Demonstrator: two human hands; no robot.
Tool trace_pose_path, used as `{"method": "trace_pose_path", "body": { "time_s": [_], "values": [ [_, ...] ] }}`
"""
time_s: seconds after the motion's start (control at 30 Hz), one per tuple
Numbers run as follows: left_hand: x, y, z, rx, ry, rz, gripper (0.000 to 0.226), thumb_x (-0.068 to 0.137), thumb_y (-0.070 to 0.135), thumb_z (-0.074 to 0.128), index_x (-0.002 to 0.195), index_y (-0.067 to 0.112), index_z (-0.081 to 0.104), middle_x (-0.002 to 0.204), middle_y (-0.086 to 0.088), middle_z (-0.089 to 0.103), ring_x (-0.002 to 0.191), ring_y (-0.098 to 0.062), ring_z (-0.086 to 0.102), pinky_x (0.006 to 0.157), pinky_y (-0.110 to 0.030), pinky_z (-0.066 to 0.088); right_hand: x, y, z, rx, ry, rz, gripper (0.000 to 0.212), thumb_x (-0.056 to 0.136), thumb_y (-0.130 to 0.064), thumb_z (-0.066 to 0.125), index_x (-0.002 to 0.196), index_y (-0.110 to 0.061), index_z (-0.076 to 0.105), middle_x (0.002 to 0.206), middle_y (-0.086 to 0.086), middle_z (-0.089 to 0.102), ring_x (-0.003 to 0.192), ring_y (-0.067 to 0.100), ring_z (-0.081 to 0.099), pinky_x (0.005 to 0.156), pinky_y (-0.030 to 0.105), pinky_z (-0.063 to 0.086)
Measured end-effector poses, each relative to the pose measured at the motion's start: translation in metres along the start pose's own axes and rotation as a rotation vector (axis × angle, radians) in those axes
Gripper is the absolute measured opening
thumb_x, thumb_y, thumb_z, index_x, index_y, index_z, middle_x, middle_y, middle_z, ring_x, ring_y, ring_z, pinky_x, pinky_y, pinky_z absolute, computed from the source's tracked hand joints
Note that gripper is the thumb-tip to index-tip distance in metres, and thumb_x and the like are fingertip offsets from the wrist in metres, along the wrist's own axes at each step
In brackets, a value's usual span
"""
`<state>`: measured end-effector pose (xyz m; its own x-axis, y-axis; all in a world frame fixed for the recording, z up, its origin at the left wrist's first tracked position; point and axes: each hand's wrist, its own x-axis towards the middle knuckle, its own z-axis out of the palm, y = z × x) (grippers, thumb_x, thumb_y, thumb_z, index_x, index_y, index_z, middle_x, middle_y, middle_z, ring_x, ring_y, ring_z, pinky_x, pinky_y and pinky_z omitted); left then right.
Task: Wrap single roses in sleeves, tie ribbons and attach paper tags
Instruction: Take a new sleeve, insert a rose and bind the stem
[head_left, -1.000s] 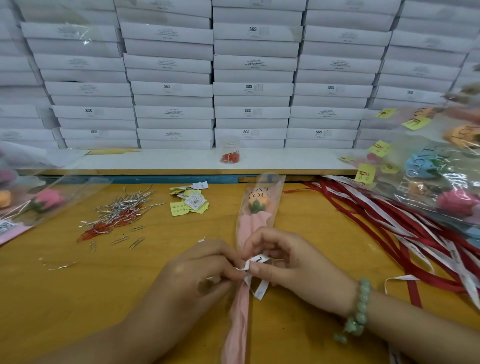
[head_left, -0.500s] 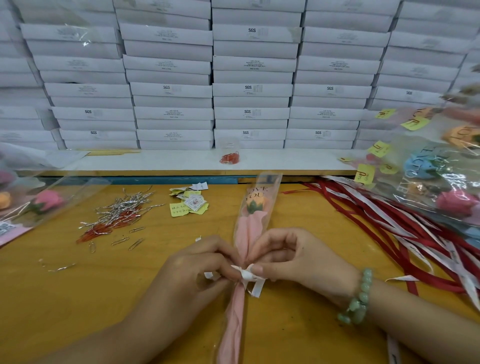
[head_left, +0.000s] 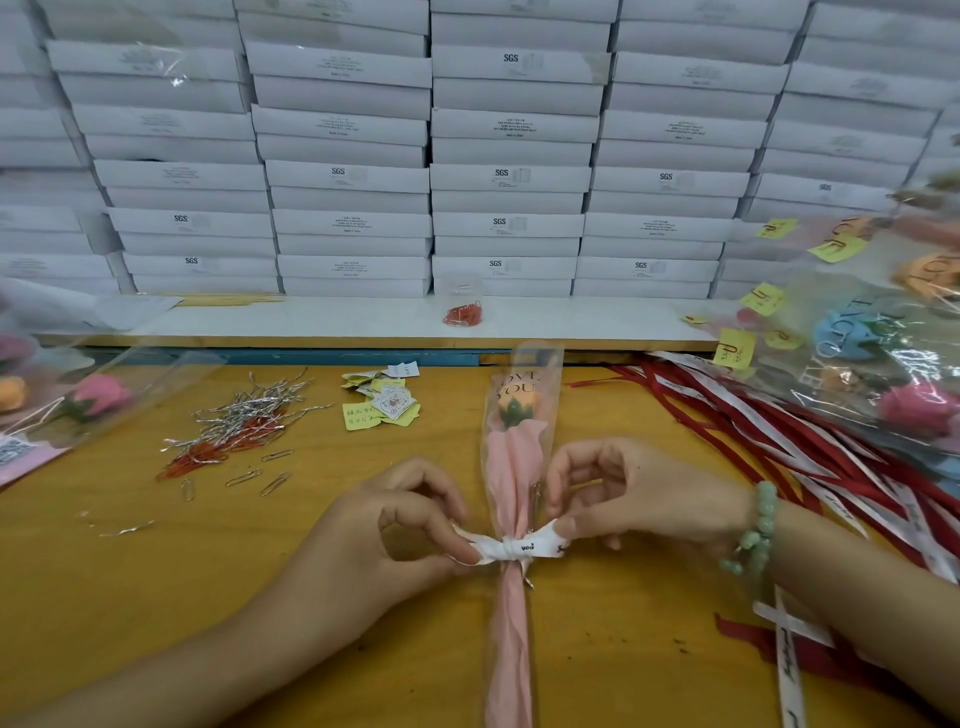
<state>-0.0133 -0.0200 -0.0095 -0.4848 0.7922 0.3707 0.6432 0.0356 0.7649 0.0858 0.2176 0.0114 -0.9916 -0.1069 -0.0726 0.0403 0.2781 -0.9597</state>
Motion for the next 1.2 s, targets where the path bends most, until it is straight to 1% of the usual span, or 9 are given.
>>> {"method": "trace_pose_path", "body": {
  "time_s": [0.13, 0.23, 0.3, 0.6, 0.97, 1.03, 1.1, 1.13, 1.2],
  "values": [
    [0.003, -0.006, -0.007, -0.085, -0.057, -0.067, 0.005, 0.066, 0.026, 0.081, 0.068, 0.03, 0.078, 0.088, 0.007, 0.067, 0.085, -0.013, 0.066, 0.078, -0.017, 0.05, -0.001, 0.003, -0.009, 0.019, -0.056, 0.004, 0.02, 0.079, 0.005, 0.07, 0.083, -0.013, 0.062, 0.085, -0.003, 0.067, 0.061, 0.003, 0.06, 0.046, 0.012, 0.045],
    [0.004, -0.008, -0.009, -0.102, -0.078, -0.116, 0.005, 0.064, 0.027, 0.082, 0.068, 0.028, 0.079, 0.088, 0.004, 0.069, 0.083, -0.015, 0.067, 0.079, -0.026, 0.054, -0.001, 0.006, -0.014, 0.02, -0.062, 0.014, 0.019, 0.08, 0.007, 0.068, 0.085, -0.01, 0.06, 0.084, -0.004, 0.068, 0.061, 0.003, 0.06, 0.046, 0.012, 0.045],
    [0.005, -0.009, -0.008, -0.09, -0.084, -0.124, 0.005, 0.064, 0.03, 0.082, 0.068, 0.029, 0.079, 0.088, 0.003, 0.07, 0.083, -0.016, 0.066, 0.079, -0.028, 0.054, -0.001, 0.007, -0.016, 0.014, -0.064, 0.018, 0.019, 0.081, 0.008, 0.066, 0.086, -0.009, 0.06, 0.083, -0.004, 0.067, 0.061, 0.003, 0.06, 0.046, 0.012, 0.045],
    [0.006, -0.015, -0.008, -0.112, -0.061, -0.143, 0.005, 0.062, 0.029, 0.082, 0.065, 0.028, 0.079, 0.087, 0.001, 0.072, 0.086, -0.015, 0.067, 0.079, -0.025, 0.054, -0.002, 0.01, -0.02, -0.011, -0.102, 0.012, 0.022, 0.084, 0.014, 0.058, 0.085, -0.008, 0.057, 0.079, -0.008, 0.065, 0.057, 0.002, 0.055, 0.047, 0.011, 0.044],
    [0.007, -0.018, -0.007, -0.142, -0.033, -0.162, 0.006, 0.06, 0.029, 0.082, 0.065, 0.027, 0.079, 0.086, 0.001, 0.072, 0.082, -0.017, 0.067, 0.072, -0.02, 0.052, -0.002, 0.012, -0.022, -0.005, -0.114, 0.024, 0.024, 0.085, 0.016, 0.054, 0.088, -0.008, 0.057, 0.085, -0.001, 0.062, 0.06, 0.002, 0.054, 0.051, 0.013, 0.047],
    [0.007, -0.018, -0.007, -0.13, -0.037, -0.171, 0.007, 0.063, 0.023, 0.083, 0.064, 0.027, 0.078, 0.087, 0.001, 0.072, 0.082, -0.019, 0.067, 0.071, -0.019, 0.052, -0.002, 0.013, -0.022, 0.061, -0.092, 0.02, 0.018, 0.085, 0.01, 0.058, 0.088, -0.008, 0.056, 0.083, 0.001, 0.06, 0.061, 0.004, 0.056, 0.05, 0.015, 0.048],
    [0.007, -0.021, -0.007, -0.111, -0.041, -0.169, 0.018, 0.069, 0.01, 0.084, 0.064, 0.026, 0.077, 0.088, 0.001, 0.071, 0.083, -0.024, 0.066, 0.071, -0.023, 0.053, -0.001, 0.016, -0.02, 0.21, 0.007, 0.009, 0.011, 0.085, -0.009, 0.063, 0.087, -0.01, 0.052, 0.076, 0.001, 0.057, 0.059, 0.007, 0.056, 0.045, 0.017, 0.048],
    [0.007, -0.02, -0.007, -0.108, -0.048, -0.165, 0.021, 0.071, 0.007, 0.083, 0.065, 0.026, 0.077, 0.089, 0.0, 0.071, 0.083, -0.027, 0.065, 0.072, -0.027, 0.054, 0.0, 0.017, -0.018, 0.277, 0.083, -0.008, 0.016, 0.086, -0.02, 0.064, 0.086, -0.011, 0.05, 0.074, 0.001, 0.055, 0.056, 0.008, 0.053, 0.041, 0.017, 0.045],
    [0.007, -0.018, -0.008, -0.114, -0.096, -0.148, 0.015, 0.07, 0.015, 0.085, 0.071, 0.027, 0.077, 0.095, 0.001, 0.07, 0.085, -0.024, 0.064, 0.076, -0.031, 0.053, 0.004, 0.02, -0.015, 0.324, 0.25, -0.057, 0.027, 0.088, -0.036, 0.06, 0.087, -0.011, 0.048, 0.076, 0.003, 0.051, 0.051, 0.009, 0.046, 0.035, 0.017, 0.036]
  ]
}}
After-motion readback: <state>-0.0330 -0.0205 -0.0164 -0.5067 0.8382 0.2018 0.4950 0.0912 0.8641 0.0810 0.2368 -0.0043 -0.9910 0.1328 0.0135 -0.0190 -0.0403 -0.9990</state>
